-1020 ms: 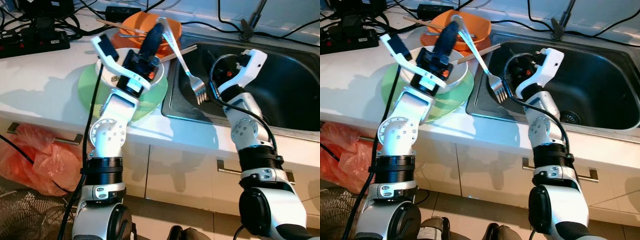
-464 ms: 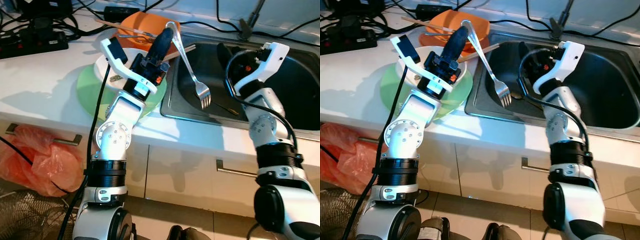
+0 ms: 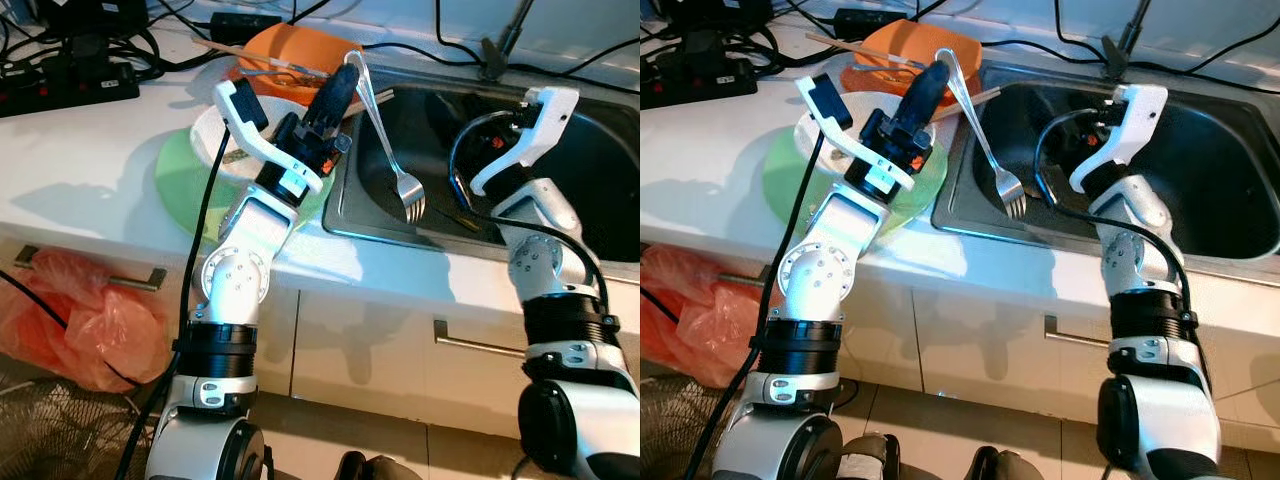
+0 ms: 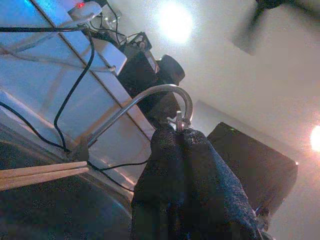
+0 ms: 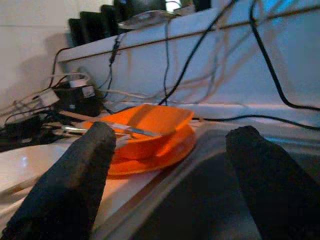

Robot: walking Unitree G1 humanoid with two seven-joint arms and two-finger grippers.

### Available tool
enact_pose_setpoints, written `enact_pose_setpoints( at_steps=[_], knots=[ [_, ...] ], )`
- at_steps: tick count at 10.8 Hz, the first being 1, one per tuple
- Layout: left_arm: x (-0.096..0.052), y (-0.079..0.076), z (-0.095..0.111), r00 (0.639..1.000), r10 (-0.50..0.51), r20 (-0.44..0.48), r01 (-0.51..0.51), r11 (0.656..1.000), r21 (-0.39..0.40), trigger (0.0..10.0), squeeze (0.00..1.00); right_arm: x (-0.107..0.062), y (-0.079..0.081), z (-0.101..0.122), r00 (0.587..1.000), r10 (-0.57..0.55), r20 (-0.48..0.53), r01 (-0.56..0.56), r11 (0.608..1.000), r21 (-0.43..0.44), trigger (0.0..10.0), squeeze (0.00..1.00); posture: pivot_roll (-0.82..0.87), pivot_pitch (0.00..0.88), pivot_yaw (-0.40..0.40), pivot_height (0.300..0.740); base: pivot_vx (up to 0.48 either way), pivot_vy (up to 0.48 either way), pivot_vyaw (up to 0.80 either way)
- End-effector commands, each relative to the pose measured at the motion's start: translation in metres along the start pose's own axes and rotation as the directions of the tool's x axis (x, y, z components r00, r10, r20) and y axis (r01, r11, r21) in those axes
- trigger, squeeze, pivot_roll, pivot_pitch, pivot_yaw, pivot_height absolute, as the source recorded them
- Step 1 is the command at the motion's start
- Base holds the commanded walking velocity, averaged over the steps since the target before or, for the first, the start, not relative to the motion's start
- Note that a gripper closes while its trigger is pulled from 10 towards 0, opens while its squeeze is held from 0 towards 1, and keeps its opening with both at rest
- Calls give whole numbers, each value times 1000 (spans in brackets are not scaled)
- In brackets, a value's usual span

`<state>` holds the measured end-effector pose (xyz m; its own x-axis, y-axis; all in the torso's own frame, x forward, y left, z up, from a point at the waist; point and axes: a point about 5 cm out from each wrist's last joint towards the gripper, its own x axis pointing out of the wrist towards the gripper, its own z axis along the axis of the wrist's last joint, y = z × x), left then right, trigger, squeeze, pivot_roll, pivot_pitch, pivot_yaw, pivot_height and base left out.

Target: Kitchen organization

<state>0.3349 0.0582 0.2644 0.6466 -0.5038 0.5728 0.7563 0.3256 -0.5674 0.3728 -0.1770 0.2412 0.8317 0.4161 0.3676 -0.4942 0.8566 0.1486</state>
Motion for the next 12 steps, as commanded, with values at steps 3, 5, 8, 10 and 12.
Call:
enact_pose_setpoints(
  at_steps=[3,5,8,10,12],
  knots=[
    [2,-9,-28,1000,0,-13,-1,997,-74,10000,0,-16,4,7,986,156,-65,-164,975,-151,10000,0,172,132,-54,740,0,0,0],
    [4,-10,-29,1000,2,-19,-3,998,-59,10000,0,-22,1,13,977,194,-91,-209,957,-200,10000,0,166,136,-54,740,0,0,0],
    [3,-9,-31,1000,6,-26,-7,999,-42,10000,0,-31,5,27,956,283,-80,-294,929,-225,10000,0,162,144,-56,740,0,0,0],
    [3,-8,-30,1000,17,-22,-18,1000,-25,10000,0,-37,16,28,924,373,-80,-382,902,-201,10000,0,161,149,-58,740,0,0,0],
    [3,-8,-29,1000,19,-20,-19,1000,-14,10000,0,-46,32,16,864,485,-134,-502,849,-163,10000,0,164,149,-60,740,0,0,0]
  ],
)
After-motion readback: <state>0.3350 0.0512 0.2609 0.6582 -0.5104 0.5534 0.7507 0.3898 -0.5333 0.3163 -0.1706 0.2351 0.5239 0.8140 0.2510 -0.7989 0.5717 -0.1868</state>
